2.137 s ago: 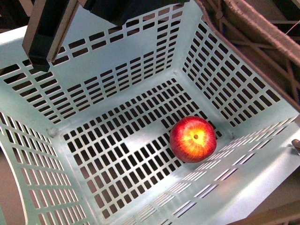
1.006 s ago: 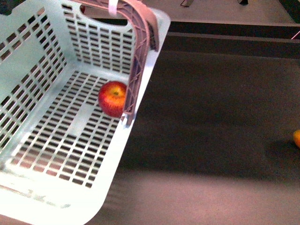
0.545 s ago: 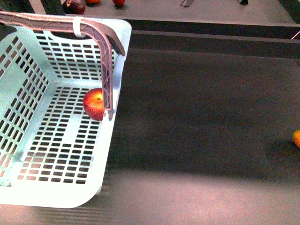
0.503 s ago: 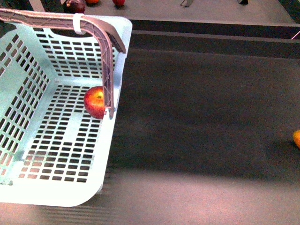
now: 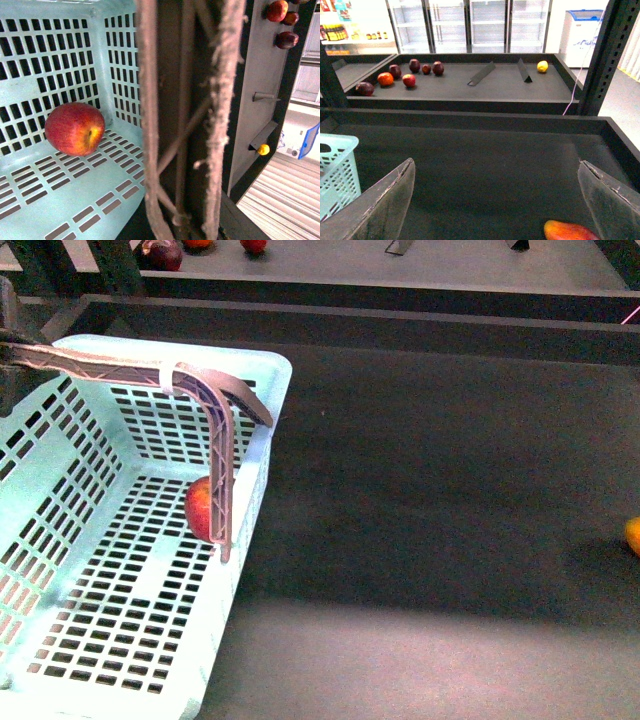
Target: Pick apple with right arm and hold basket with left
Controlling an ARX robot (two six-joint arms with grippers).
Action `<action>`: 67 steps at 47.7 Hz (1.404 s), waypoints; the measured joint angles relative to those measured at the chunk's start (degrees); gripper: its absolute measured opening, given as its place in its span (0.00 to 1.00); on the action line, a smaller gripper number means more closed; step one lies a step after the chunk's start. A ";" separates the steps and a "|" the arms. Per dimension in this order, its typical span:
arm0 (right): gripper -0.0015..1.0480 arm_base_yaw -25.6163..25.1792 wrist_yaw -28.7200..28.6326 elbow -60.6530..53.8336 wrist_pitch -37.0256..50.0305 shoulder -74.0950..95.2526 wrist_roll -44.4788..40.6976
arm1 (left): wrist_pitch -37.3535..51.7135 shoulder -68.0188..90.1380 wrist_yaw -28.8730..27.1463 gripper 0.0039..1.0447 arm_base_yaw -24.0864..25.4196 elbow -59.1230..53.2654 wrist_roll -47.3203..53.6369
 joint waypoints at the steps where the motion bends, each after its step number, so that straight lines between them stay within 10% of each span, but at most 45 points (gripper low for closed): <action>1: 0.91 0.00 0.00 0.00 0.00 0.00 0.00 | 0.00 -0.17 0.02 0.06 0.00 -0.17 0.00; 5: 0.91 0.00 0.00 0.00 0.00 0.00 0.00 | -0.68 -0.90 0.28 0.07 0.00 -0.92 -0.04; 30: 0.91 0.00 -0.02 0.00 0.00 0.00 0.00 | -12.22 -15.19 -2.23 0.95 -1.70 -3.74 -1.57; 52: 0.91 0.00 0.00 0.00 0.00 0.00 0.00 | -22.43 -28.22 -5.92 0.94 -5.18 -4.48 -2.69; 60: 0.91 0.00 0.00 0.00 0.00 0.00 0.00 | 22.51 -30.40 -10.45 0.65 -3.87 -22.84 42.66; 67: 0.91 0.00 -0.02 0.00 0.00 0.00 0.00 | 31.52 -37.59 -8.13 0.34 -1.20 -29.03 76.26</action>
